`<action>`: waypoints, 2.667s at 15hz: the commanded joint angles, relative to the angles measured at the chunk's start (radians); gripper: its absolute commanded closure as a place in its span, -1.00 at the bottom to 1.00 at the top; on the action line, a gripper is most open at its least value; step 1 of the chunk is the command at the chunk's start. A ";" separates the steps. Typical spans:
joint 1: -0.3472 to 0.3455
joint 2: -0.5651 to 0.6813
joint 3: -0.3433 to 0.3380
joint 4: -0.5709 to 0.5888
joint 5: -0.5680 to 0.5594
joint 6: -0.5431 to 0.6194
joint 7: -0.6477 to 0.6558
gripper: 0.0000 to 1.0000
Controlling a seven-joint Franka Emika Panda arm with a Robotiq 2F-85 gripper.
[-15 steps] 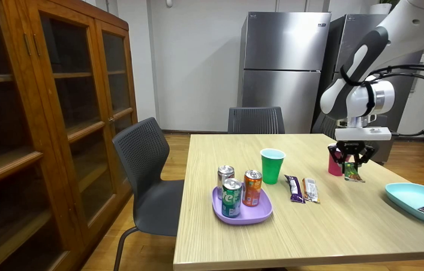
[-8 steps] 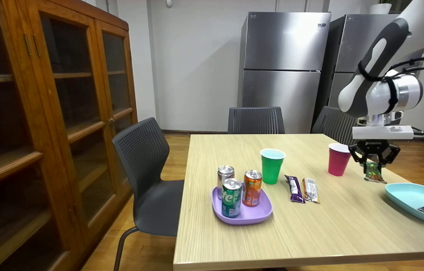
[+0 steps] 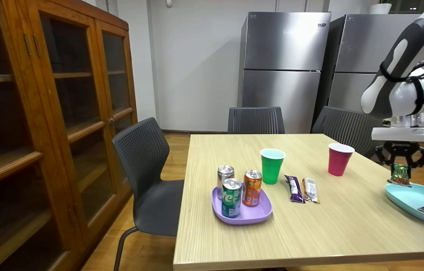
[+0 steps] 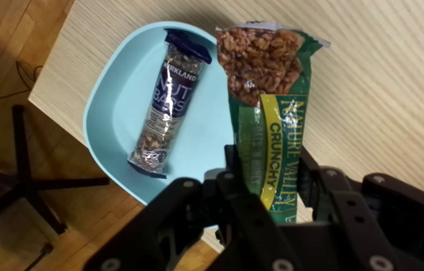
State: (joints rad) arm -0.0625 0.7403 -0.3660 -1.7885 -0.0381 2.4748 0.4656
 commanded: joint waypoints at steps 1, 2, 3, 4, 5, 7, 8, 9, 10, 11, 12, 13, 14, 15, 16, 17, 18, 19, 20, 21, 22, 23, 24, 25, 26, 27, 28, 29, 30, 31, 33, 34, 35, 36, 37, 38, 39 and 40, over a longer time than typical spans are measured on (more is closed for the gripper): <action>-0.033 0.002 -0.010 0.009 0.028 0.000 0.057 0.75; -0.041 0.009 -0.015 0.015 0.034 -0.002 0.071 0.75; -0.053 0.018 -0.016 0.023 0.043 -0.004 0.081 0.75; -0.059 0.024 -0.018 0.027 0.049 -0.006 0.092 0.75; -0.063 0.035 -0.023 0.034 0.055 -0.004 0.110 0.75; -0.072 0.053 -0.027 0.046 0.067 -0.005 0.135 0.75; -0.077 0.065 -0.026 0.055 0.073 -0.008 0.145 0.75; -0.081 0.075 -0.025 0.064 0.079 -0.009 0.156 0.75; -0.086 0.084 -0.023 0.072 0.085 -0.010 0.165 0.75; -0.089 0.096 -0.023 0.082 0.091 -0.009 0.178 0.75; -0.091 0.107 -0.023 0.092 0.098 -0.009 0.193 0.75; -0.094 0.118 -0.022 0.104 0.105 -0.009 0.205 0.75; -0.093 0.130 -0.023 0.116 0.108 -0.012 0.217 0.75; -0.097 0.143 -0.020 0.131 0.112 -0.015 0.225 0.75; -0.096 0.156 -0.023 0.145 0.112 -0.018 0.239 0.75; -0.099 0.168 -0.020 0.160 0.114 -0.024 0.245 0.75; -0.102 0.177 -0.017 0.172 0.116 -0.028 0.251 0.75; -0.102 0.188 -0.017 0.184 0.115 -0.030 0.261 0.75; -0.106 0.200 -0.014 0.197 0.116 -0.034 0.265 0.75; -0.109 0.211 -0.012 0.210 0.117 -0.041 0.265 0.75; -0.115 0.219 -0.007 0.222 0.120 -0.047 0.264 0.75; -0.116 0.228 -0.008 0.231 0.122 -0.049 0.269 0.75; -0.120 0.236 -0.007 0.242 0.125 -0.053 0.269 0.75; -0.122 0.244 -0.007 0.250 0.128 -0.057 0.269 0.75; -0.124 0.248 -0.006 0.257 0.130 -0.062 0.268 0.75; -0.124 0.252 -0.008 0.262 0.131 -0.066 0.268 -0.25; -0.123 0.250 -0.008 0.260 0.129 -0.065 0.265 -0.27; -0.124 0.243 -0.005 0.256 0.129 -0.064 0.257 -0.41; -0.123 0.236 -0.003 0.251 0.129 -0.061 0.252 -0.53; -0.126 0.224 0.004 0.243 0.131 -0.058 0.240 -0.69; -0.122 0.200 0.011 0.224 0.130 -0.046 0.227 -0.97; -0.117 0.187 0.014 0.212 0.127 -0.041 0.220 -1.00; -0.110 0.171 0.019 0.199 0.122 -0.037 0.212 -1.00; -0.101 0.159 0.021 0.188 0.116 -0.034 0.204 -1.00; -0.096 0.148 0.028 0.181 0.113 -0.033 0.191 -1.00; -0.089 0.136 0.035 0.173 0.108 -0.034 0.174 -1.00; -0.085 0.125 0.046 0.163 0.106 -0.034 0.150 -1.00; -0.078 0.112 0.056 0.150 0.104 -0.031 0.127 -1.00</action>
State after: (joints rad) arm -0.1528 0.9246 -0.3416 -1.5716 0.0781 2.4545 0.6626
